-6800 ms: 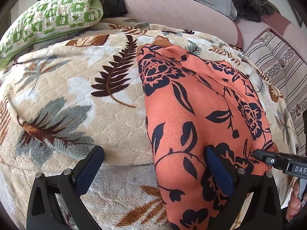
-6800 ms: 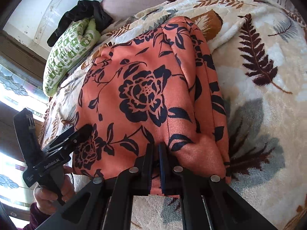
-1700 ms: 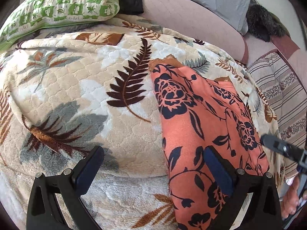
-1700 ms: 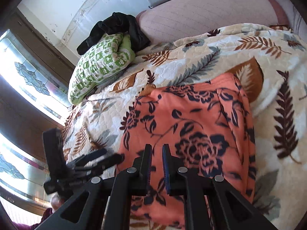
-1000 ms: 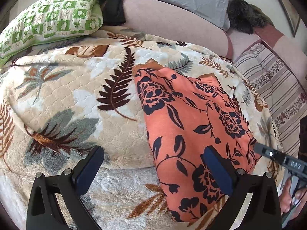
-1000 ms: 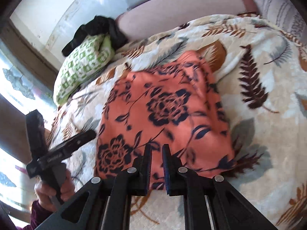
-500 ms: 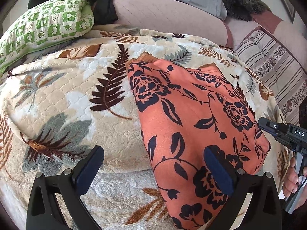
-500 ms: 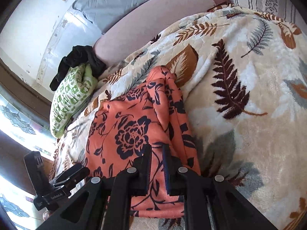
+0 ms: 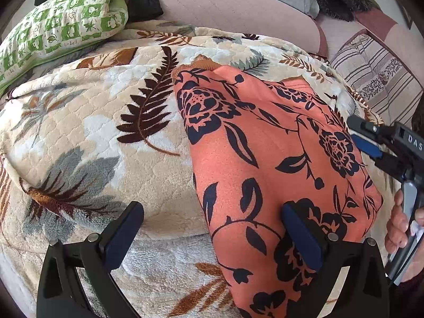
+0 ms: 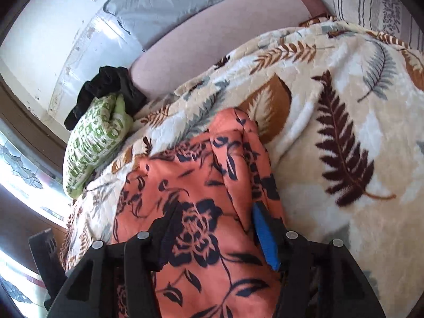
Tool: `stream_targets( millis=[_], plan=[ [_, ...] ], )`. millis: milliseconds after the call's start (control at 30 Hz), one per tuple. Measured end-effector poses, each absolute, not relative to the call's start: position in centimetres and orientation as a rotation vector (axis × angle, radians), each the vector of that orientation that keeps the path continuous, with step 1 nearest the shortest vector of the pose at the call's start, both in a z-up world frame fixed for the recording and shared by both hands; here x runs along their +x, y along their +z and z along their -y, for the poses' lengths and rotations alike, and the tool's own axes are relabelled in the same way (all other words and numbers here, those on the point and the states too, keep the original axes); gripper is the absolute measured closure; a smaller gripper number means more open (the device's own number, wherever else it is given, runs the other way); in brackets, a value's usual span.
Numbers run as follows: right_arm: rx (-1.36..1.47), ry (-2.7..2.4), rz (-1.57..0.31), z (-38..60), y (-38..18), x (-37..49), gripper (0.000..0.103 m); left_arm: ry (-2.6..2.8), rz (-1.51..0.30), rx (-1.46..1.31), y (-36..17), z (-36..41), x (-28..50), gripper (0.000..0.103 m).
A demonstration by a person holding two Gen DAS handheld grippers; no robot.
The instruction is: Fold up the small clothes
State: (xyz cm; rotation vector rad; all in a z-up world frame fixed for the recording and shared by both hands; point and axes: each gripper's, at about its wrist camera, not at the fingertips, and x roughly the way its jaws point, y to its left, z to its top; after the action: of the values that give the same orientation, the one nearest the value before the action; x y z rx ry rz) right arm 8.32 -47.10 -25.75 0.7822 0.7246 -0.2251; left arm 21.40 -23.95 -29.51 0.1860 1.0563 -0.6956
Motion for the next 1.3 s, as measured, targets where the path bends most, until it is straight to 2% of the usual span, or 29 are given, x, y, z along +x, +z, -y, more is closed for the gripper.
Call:
stream_targets(
  millis=[133, 233, 300, 500, 567, 733, 900, 1167, 1300],
  plan=[
    [0.761, -0.223, -0.675, 47.5, -25.5, 10.8, 0.044, -0.703, -1.059, 0.185, -29.6, 24.1, 21.6, 0.000],
    [0.719, -0.190, -0.779, 46.8, -27.0, 13.1, 0.053, -0.710, -1.059, 0.187, -29.7, 24.3, 21.8, 0.000],
    [0.666, -0.200, -0.827, 46.4, -27.7, 13.7, 0.053, -0.713, -1.058, 0.185, -29.8, 24.5, 21.9, 0.000],
    [0.781, -0.180, -0.790, 48.4, -26.7, 12.3, 0.054, -0.729, -1.045, 0.168, -29.5, 24.3, 22.2, 0.000],
    [0.792, -0.197, -0.773, 49.2, -26.1, 11.4, 0.052, -0.729, -1.019, 0.143, -29.0, 23.8, 22.4, 0.000],
    [0.946, -0.187, -0.751, 52.2, -26.9, 9.1, 0.040, -0.768, -1.044, 0.021, -28.7, 22.6, 23.7, 0.000],
    [1.094, -0.114, -0.796, 53.6, -29.1, 8.2, 0.039, -0.768, -1.081, -0.002, -29.5, 22.7, 24.4, 0.000],
    [1.110, -0.082, -0.857, 53.6, -30.3, 8.2, 0.038, -0.869, -1.114, 0.026, -30.3, 24.1, 23.7, 0.000],
    [1.010, -0.084, -0.725, 53.2, -27.7, 7.6, 0.037, -0.856, -1.100, 0.081, -30.8, 25.0, 23.2, 0.000]
  ],
)
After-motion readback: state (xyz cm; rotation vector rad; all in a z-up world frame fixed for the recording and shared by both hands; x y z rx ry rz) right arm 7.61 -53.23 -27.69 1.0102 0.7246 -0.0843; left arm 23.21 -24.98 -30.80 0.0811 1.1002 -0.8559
